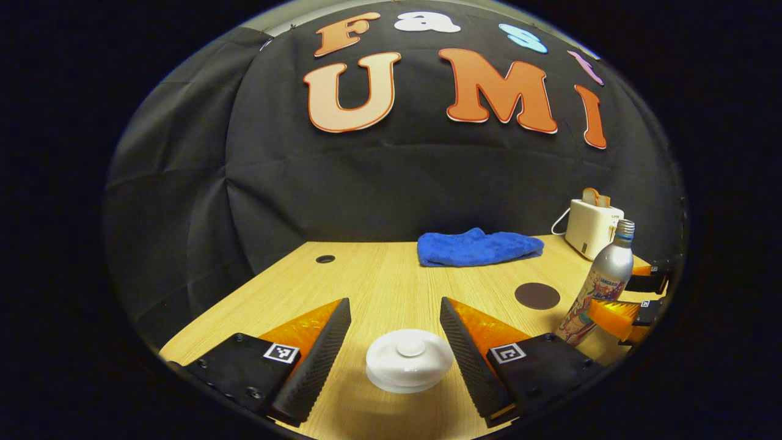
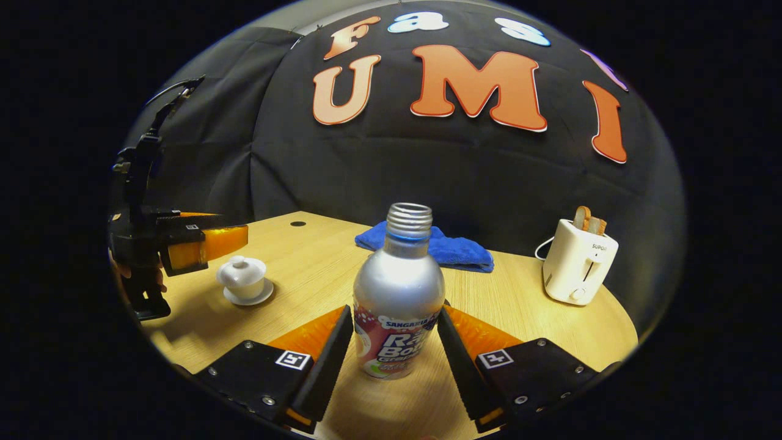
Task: Open the teacup lid with one hand, grasp the water bottle and pour water into the teacup with the other hand; after pouring, place the water bottle on the coaster and then close the teacup lid.
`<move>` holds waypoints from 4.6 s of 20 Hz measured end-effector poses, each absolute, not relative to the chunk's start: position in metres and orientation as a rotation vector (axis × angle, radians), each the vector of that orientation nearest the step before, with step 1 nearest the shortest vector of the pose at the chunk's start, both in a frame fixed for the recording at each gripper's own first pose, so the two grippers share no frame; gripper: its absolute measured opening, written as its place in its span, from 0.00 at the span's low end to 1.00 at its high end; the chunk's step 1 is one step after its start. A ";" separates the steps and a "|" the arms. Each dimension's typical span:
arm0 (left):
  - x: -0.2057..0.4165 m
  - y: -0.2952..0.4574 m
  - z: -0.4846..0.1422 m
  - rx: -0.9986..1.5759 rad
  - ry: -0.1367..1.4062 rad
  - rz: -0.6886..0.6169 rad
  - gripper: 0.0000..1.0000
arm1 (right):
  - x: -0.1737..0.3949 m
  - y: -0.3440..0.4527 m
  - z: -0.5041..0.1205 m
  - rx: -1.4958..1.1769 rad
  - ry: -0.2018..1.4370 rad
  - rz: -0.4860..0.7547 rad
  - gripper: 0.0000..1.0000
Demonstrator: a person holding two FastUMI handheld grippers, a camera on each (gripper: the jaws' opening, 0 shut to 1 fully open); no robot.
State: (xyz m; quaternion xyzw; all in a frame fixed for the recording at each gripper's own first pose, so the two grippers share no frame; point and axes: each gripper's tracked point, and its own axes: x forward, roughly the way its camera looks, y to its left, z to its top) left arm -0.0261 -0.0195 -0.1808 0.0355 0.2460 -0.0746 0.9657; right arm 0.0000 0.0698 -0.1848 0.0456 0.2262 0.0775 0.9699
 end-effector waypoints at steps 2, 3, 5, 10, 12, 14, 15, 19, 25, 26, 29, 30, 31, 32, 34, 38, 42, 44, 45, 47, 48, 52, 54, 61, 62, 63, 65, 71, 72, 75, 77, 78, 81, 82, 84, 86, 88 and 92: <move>-0.028 -0.023 -0.192 0.076 0.535 -0.163 0.94 | 0.001 0.071 -0.193 0.097 0.478 0.163 0.84; -0.029 -0.025 -0.196 0.080 0.550 -0.170 0.94 | 0.001 0.072 -0.197 0.104 0.493 0.168 0.84; -0.033 -0.026 -0.208 0.097 0.585 -0.169 0.89 | 0.000 0.073 -0.200 0.125 0.510 0.177 0.84; -0.032 -0.022 -0.218 0.119 0.620 -0.153 0.79 | 0.003 0.074 -0.200 0.124 0.504 0.195 0.81; -0.034 -0.026 -0.224 0.129 0.632 -0.156 0.70 | 0.002 0.074 -0.202 0.123 0.505 0.197 0.81; -0.034 -0.028 -0.225 0.157 0.629 -0.163 0.60 | 0.003 0.075 -0.202 0.122 0.505 0.198 0.81; -0.034 -0.030 -0.223 0.169 0.622 -0.166 0.61 | 0.003 0.074 -0.202 0.121 0.505 0.198 0.81; -0.031 -0.031 -0.222 0.209 0.612 -0.161 0.37 | 0.003 0.074 -0.202 0.120 0.505 0.199 0.81; -0.031 -0.032 -0.221 0.181 0.587 -0.162 0.38 | 0.003 0.075 -0.202 0.120 0.505 0.200 0.81; -0.031 -0.031 -0.219 0.173 0.578 -0.160 0.38 | 0.003 0.074 -0.202 0.120 0.506 0.200 0.81; -0.026 -0.033 -0.214 0.157 0.542 -0.158 0.31 | 0.004 0.074 -0.202 0.118 0.507 0.200 0.81; -0.027 -0.033 -0.214 0.158 0.542 -0.156 0.31 | 0.004 0.074 -0.202 0.117 0.508 0.200 0.81; -0.026 -0.034 -0.212 0.149 0.534 -0.160 0.27 | 0.004 0.074 -0.203 0.115 0.508 0.199 0.81; -0.027 -0.033 -0.210 0.151 0.528 -0.157 0.30 | 0.003 0.074 -0.202 0.113 0.507 0.199 0.81; -0.024 -0.028 -0.203 0.151 0.501 -0.144 0.30 | 0.003 0.075 -0.202 0.111 0.506 0.197 0.81; -0.020 -0.017 -0.185 0.169 0.437 -0.111 0.30 | 0.004 0.074 -0.202 0.112 0.507 0.199 0.81; -0.019 -0.008 -0.172 0.185 0.398 -0.086 0.30 | 0.005 0.075 -0.202 0.105 0.505 0.198 0.81; -0.020 -0.005 -0.170 0.188 0.391 -0.078 0.27 | 0.005 0.075 -0.202 0.099 0.503 0.199 0.81; -0.020 -0.003 -0.169 0.189 0.388 -0.075 0.30 | 0.004 0.075 -0.202 0.097 0.503 0.199 0.81; -0.021 -0.002 -0.168 0.185 0.385 -0.073 0.30 | 0.005 0.076 -0.202 0.094 0.503 0.200 0.81; -0.021 -0.001 -0.167 0.183 0.383 -0.073 0.30 | 0.005 0.076 -0.201 0.093 0.502 0.201 0.81; -0.023 0.002 -0.164 0.184 0.375 -0.066 0.30 | 0.005 0.076 -0.201 0.092 0.503 0.201 0.81; -0.024 0.003 -0.165 0.182 0.375 -0.065 0.30 | 0.005 0.076 -0.202 0.089 0.501 0.201 0.81; -0.025 0.008 -0.162 0.181 0.369 -0.055 0.30 | 0.008 0.075 -0.201 0.074 0.499 0.198 0.81; -0.025 0.010 -0.161 0.181 0.364 -0.050 0.30 | 0.008 0.075 -0.200 0.072 0.496 0.196 0.81; -0.025 0.011 -0.161 0.181 0.364 -0.047 0.30 | 0.008 0.074 -0.201 0.071 0.497 0.196 0.76; -0.027 0.013 -0.160 0.177 0.361 -0.043 0.30 | 0.009 0.074 -0.200 0.064 0.494 0.197 0.78; -0.028 0.026 -0.156 0.159 0.346 -0.018 0.30 | 0.015 0.067 -0.197 -0.021 0.482 0.185 0.77; -0.028 0.029 -0.157 0.156 0.345 -0.014 0.30 | 0.016 0.065 -0.194 -0.044 0.472 0.185 0.77; -0.029 0.036 -0.155 0.148 0.342 -0.006 0.30 | 0.025 0.060 -0.183 -0.143 0.441 0.177 0.77; -0.031 0.042 -0.155 0.140 0.343 0.000 0.30 | 0.030 0.056 -0.176 -0.227 0.422 0.170 0.76; -0.031 0.046 -0.154 0.136 0.341 0.005 0.30 | 0.033 0.055 -0.173 -0.270 0.414 0.166 0.76; -0.033 0.057 -0.153 0.128 0.337 0.017 0.30 | 0.040 0.054 -0.163 -0.361 0.390 0.167 0.76; -0.035 0.062 -0.152 0.126 0.336 0.023 0.30 | 0.044 0.055 -0.161 -0.384 0.382 0.173 0.77; -0.037 0.073 -0.152 0.122 0.338 0.040 0.30 | 0.047 0.055 -0.156 -0.441 0.360 0.180 0.77; -0.039 0.084 -0.156 0.118 0.349 0.054 0.30 | 0.052 0.058 -0.148 -0.507 0.338 0.184 0.76; -0.041 0.093 -0.158 0.101 0.355 0.066 0.30 | 0.065 0.066 -0.142 -0.566 0.321 0.197 0.76; -0.048 0.116 -0.160 0.088 0.358 0.097 0.30 | 0.067 0.085 -0.141 -0.640 0.305 0.234 0.76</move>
